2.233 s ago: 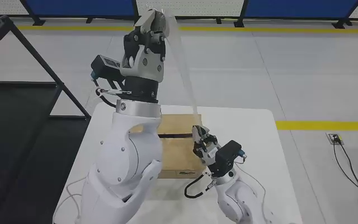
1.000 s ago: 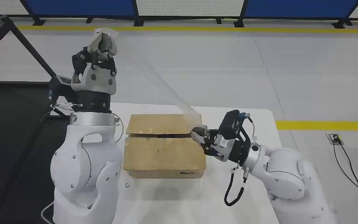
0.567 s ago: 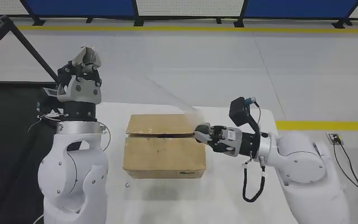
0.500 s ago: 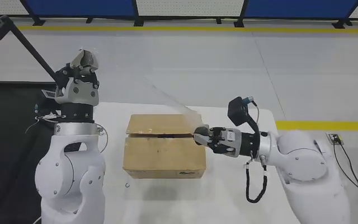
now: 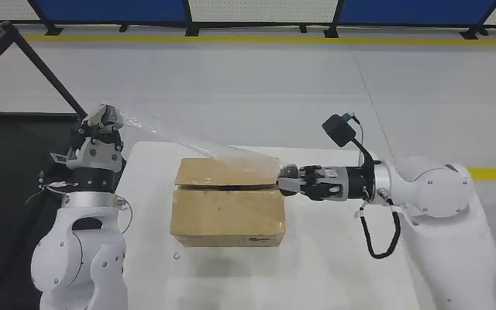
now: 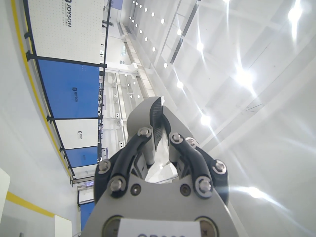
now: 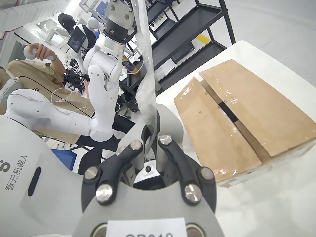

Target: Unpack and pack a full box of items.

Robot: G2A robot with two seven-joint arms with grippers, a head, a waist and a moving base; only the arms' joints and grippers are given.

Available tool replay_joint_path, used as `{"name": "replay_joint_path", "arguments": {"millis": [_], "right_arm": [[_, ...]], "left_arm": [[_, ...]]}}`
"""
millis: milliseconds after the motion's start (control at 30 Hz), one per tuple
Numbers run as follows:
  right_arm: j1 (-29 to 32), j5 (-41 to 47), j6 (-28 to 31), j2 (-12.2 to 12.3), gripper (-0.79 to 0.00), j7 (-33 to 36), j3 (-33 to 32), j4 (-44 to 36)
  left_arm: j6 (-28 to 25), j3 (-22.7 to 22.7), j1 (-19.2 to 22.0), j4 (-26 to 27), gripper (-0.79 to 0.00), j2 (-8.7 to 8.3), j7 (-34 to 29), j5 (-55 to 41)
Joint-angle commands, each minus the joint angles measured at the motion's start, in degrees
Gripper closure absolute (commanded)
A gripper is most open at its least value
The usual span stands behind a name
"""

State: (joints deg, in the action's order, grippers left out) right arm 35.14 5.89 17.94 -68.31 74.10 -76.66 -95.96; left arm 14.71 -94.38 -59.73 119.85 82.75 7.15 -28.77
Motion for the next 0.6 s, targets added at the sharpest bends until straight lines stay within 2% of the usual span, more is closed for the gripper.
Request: {"name": "replay_joint_path", "arguments": {"millis": [0, 300, 400, 567], "right_arm": [[0.0, 0.0, 0.0, 0.0, 0.0, 0.0, 0.0, 0.0], [0.6, 0.1, -0.7, 0.0, 0.0, -0.5, 0.7, -0.3], [-1.9, 5.1, -5.4, 0.0, 0.0, 5.0, 3.1, 3.1], [-8.5, 13.1, -12.5, -0.1, 0.0, 13.9, 5.5, 14.8]], "left_arm": [[0.0, 0.0, 0.0, 0.0, 0.0, 0.0, 0.0, 0.0], [0.0, 0.0, 0.0, 0.0, 0.0, 0.0, 0.0, 0.0], [-0.4, 0.0, -1.0, -0.3, 0.0, -0.11, -0.8, 0.9], [-0.5, -1.7, -3.1, -1.7, 0.0, -0.41, -2.3, 0.8]]}}
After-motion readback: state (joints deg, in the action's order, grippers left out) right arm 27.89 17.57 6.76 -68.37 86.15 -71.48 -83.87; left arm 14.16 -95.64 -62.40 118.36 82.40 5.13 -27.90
